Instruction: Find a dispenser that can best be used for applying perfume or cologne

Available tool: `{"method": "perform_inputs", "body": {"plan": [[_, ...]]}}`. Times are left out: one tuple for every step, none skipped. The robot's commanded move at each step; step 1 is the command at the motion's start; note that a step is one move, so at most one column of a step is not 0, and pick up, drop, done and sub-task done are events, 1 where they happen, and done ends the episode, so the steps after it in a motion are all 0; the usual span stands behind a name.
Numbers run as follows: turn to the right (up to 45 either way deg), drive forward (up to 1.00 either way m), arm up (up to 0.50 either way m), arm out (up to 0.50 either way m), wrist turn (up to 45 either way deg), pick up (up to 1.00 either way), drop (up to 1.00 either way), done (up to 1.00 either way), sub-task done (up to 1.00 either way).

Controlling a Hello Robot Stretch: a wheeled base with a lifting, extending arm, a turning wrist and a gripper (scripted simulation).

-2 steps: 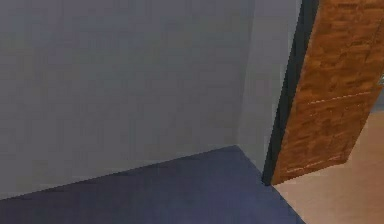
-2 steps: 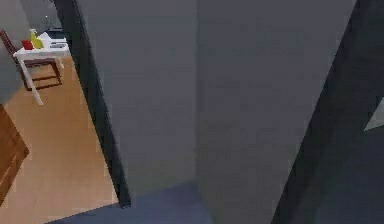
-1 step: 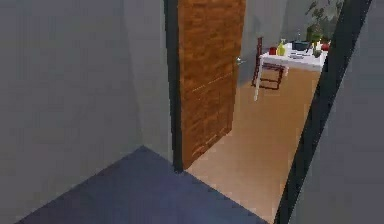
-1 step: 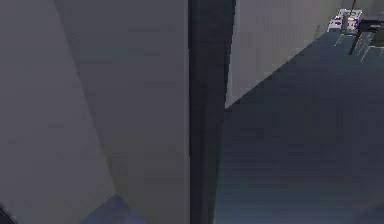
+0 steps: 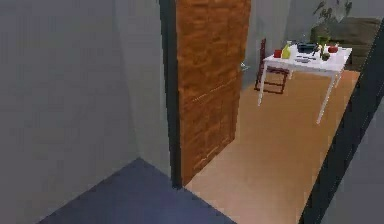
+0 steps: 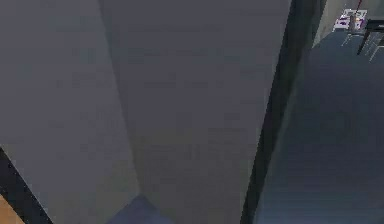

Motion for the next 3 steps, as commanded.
{"method": "perform_inputs", "body": {"plan": [[6.0,0.0,0.0,0.0,0.0,0.0,0.0,0.0,0.0],[0.0,0.85,0.0,0.0,0.0,0.0,0.0,0.0,0.0],[36.0,0.0,0.0,0.0,0.0,0.0,0.0,0.0,0.0]]}}
